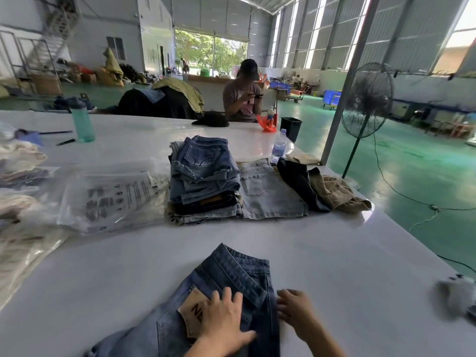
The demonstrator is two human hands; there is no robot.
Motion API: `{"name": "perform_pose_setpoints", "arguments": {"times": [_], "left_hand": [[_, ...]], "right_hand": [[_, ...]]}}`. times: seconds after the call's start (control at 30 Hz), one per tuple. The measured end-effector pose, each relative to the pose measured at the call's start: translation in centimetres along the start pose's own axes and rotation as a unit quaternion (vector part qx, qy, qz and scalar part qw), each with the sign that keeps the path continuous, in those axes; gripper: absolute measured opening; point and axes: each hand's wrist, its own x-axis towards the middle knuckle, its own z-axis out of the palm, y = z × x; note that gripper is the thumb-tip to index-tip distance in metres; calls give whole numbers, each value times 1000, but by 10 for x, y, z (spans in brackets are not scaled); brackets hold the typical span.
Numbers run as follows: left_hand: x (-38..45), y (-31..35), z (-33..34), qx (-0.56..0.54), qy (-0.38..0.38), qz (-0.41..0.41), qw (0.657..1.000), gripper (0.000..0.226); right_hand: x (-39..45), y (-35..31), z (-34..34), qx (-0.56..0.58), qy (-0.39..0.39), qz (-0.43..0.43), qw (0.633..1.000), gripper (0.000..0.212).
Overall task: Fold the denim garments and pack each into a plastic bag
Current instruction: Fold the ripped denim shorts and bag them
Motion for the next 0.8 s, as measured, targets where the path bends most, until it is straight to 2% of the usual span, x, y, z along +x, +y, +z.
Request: {"name": "perform_pose_setpoints", "arguments": {"times": [0.07,0.13,0.2,0.27,0.33,0.4,0.47,0.53,0.6,0.7,0.8], "left_hand": [[1,8,1,40,29,-5,999,51],[3,7,-7,29,47,-14,998,29],[5,-8,-28,-71,80,-57,993,18],[6,-37,-61,-203,169,-95,960,24],[1,-70,-103,-314,256,-127,905,30],[-10,-91,-144,-432,262,-132,853,27],[-20,-97,-175,-506,228,-80,828,30],[-26,-100,-200,-486,236,-18,841,26],[-32,-112,-225,-417,317,30,852,26],[-51,-142,-270,-378,421,78,821,41],[-79,-162,-306,-393,481,183,762,68]], "right_hand": [[4,-5,14,-18,8,-28,999,16],[1,-17,21,-3,-29,-42,999,24],[-6,-31,15,13,-87,-48,995,16],[-11,-42,2,2,-118,-67,991,23],[-10,-47,-11,34,-122,-83,988,33],[-11,-50,-15,61,-131,-105,984,32],[-17,-61,-11,55,-114,-135,983,23],[-24,-85,-5,45,-81,-189,978,22],[-37,-129,-11,-1,-45,-268,962,19],[-77,-205,-47,-6,-25,-401,916,22],[-122,-254,-81,68,-147,-527,834,37]]}}
